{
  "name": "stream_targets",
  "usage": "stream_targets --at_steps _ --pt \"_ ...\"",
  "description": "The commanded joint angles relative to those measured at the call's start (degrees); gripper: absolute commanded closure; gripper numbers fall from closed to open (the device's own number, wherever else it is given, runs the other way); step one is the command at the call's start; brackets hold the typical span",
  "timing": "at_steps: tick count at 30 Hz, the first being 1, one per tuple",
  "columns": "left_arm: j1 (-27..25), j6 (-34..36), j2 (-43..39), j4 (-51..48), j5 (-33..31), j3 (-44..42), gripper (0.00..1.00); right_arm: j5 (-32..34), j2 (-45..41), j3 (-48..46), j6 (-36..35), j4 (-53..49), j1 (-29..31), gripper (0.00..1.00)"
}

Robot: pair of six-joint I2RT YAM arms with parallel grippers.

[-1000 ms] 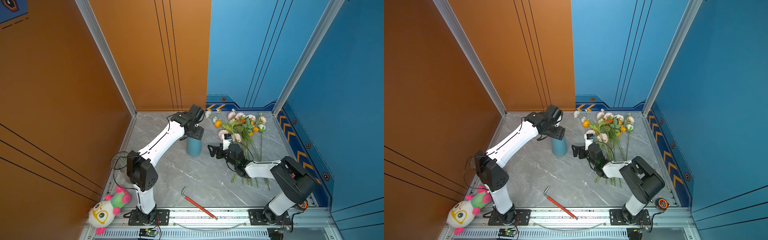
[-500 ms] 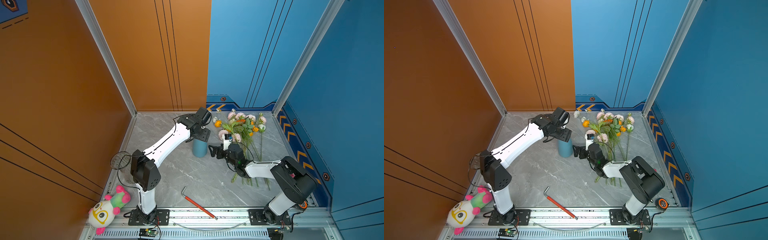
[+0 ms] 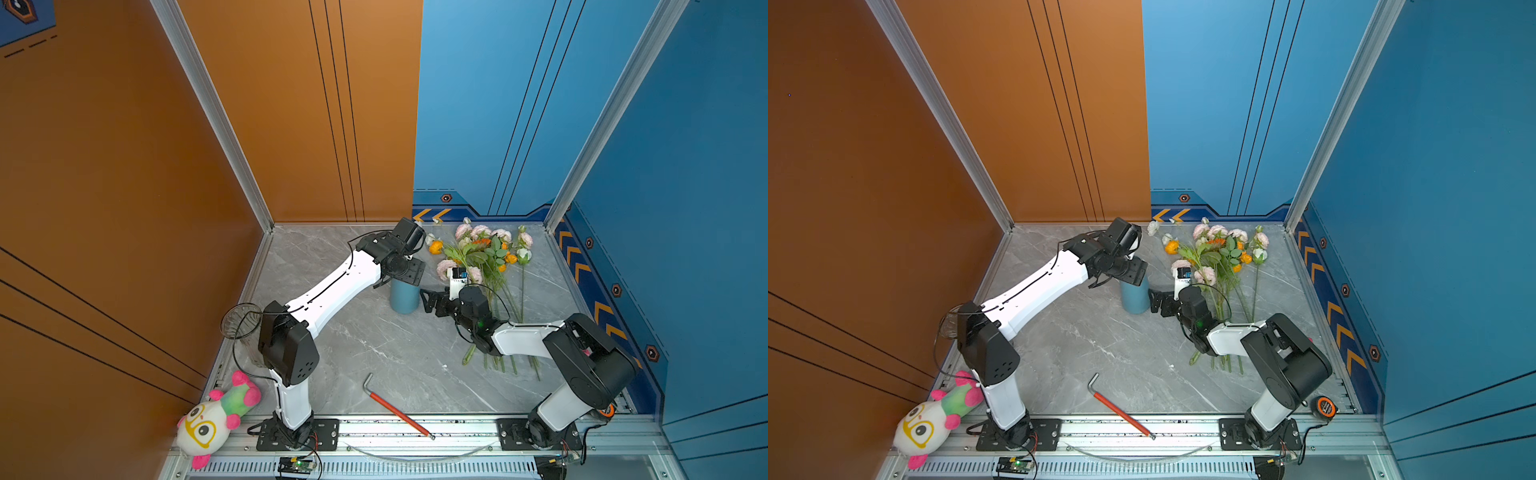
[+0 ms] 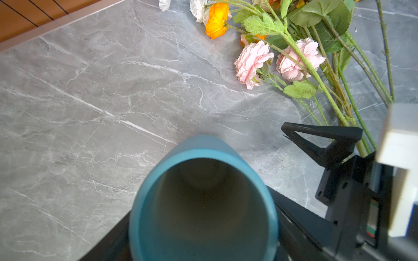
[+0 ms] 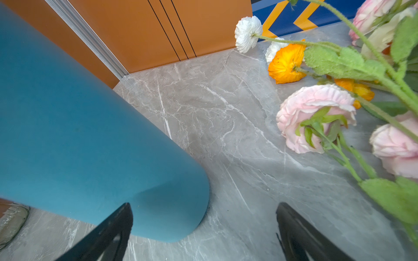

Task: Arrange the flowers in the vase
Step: 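Stand the teal vase upright with the left gripper while the right reaches the flowers, then grasp a white flower stem from the bunch with the right gripper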

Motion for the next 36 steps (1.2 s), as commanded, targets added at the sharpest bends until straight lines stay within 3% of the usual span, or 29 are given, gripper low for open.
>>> stream_targets --at_steps 1,15,19,22,25,28,30,32,36 --pt "-0.67 2.39 -2.84 0.62 0.84 -0.76 0.03 1.86 -1.5 -0.99 -0.27 -0.71 -0.76 0.0" --pt "0.29 12.23 -11.05 1.05 2.79 1.53 0.02 1.26 -4.34 -3.32 0.27 0.4 -4.83 0.0" --pt "0.81 20.57 -20.62 9.25 3.59 -6.71 0.02 1.11 -6.55 -4.91 0.54 0.34 -7.21 0.0" --pt "1.7 24.22 -28.71 22.46 11.1 -17.86 0.02 2.28 -9.67 -5.48 0.61 -2.36 -9.61 0.0" --pt "1.85 27.28 -32.56 29.81 23.22 -24.96 0.02 6.6 -16.13 -2.9 -1.13 -15.58 -12.1 0.01" --pt "0.69 28.86 -31.59 30.04 30.07 -26.12 0.02 7.23 -22.19 2.89 -2.89 -34.23 -17.13 0.06" --pt "0.39 26.24 -30.29 29.52 31.35 -25.72 0.02 4.73 -23.38 9.07 -5.31 -48.6 -21.11 0.06" --pt "-0.03 25.15 -29.5 29.79 33.19 -26.85 0.02 6.39 -22.74 15.07 -7.28 -63.14 -23.95 0.1" --pt "-6.23 24.15 -28.88 29.77 27.93 -27.94 0.02 7.71 -21.78 17.27 -9.81 -71.35 -27.94 0.16"
